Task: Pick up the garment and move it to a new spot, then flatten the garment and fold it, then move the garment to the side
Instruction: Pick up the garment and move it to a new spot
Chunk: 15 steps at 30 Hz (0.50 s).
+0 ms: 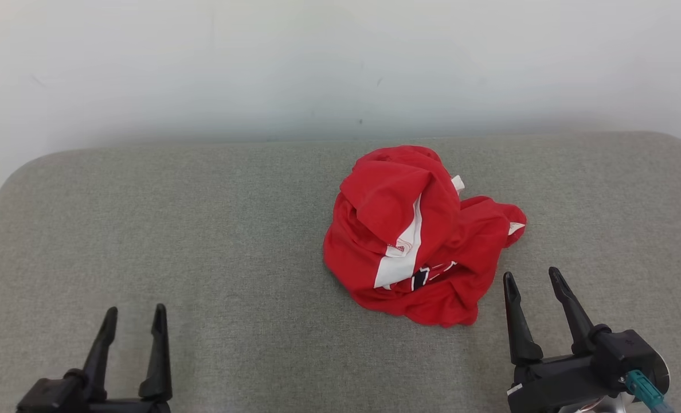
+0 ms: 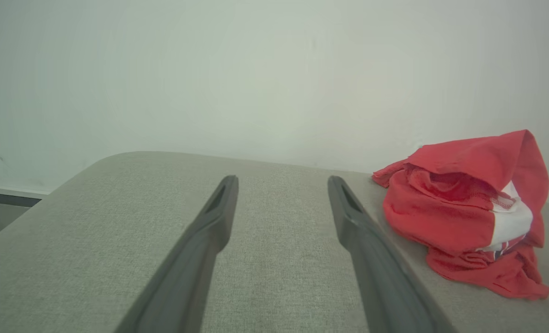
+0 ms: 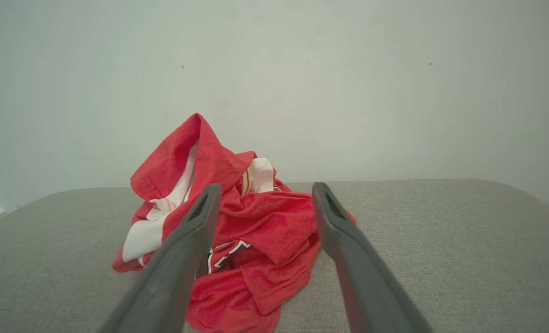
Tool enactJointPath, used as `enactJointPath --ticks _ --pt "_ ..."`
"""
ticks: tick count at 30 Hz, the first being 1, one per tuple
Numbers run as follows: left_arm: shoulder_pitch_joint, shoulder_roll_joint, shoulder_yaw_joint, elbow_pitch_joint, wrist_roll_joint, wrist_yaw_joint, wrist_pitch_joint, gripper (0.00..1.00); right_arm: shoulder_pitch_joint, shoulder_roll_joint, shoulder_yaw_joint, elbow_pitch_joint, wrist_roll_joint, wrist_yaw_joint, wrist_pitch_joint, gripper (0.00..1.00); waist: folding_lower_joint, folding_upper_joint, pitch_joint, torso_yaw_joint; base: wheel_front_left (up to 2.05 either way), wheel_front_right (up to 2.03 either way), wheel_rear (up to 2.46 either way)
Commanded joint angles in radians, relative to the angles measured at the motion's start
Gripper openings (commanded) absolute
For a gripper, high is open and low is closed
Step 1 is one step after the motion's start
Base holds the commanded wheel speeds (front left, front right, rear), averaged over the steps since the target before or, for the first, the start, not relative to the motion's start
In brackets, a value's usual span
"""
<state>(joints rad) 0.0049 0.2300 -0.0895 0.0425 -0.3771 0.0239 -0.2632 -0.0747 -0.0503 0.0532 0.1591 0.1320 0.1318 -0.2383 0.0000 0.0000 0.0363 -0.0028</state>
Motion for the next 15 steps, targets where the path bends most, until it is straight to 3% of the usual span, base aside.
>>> enactJointPath --ticks 1,9,15 --pt "-0.007 -0.005 -0.004 0.006 0.006 -0.011 -0.002 1.00 0.011 0.000 0.002 0.001 0.008 -0.002 -0.003 1.00 0.0000 0.0000 0.001 -0.004 0.00 0.00 0.00" --pt "-0.108 -0.029 -0.087 0.038 0.042 -0.069 0.000 1.00 -0.009 0.000 0.006 0.004 0.012 -0.002 -0.008 1.00 0.0000 0.0000 0.027 -0.027 0.00 0.00 0.00" --pt "-0.266 -0.067 -0.217 0.119 0.072 -0.122 0.023 1.00 -0.035 0.000 0.013 0.012 0.031 -0.002 -0.014 1.00 0.0000 0.0000 0.076 -0.080 0.00 0.00 0.00"
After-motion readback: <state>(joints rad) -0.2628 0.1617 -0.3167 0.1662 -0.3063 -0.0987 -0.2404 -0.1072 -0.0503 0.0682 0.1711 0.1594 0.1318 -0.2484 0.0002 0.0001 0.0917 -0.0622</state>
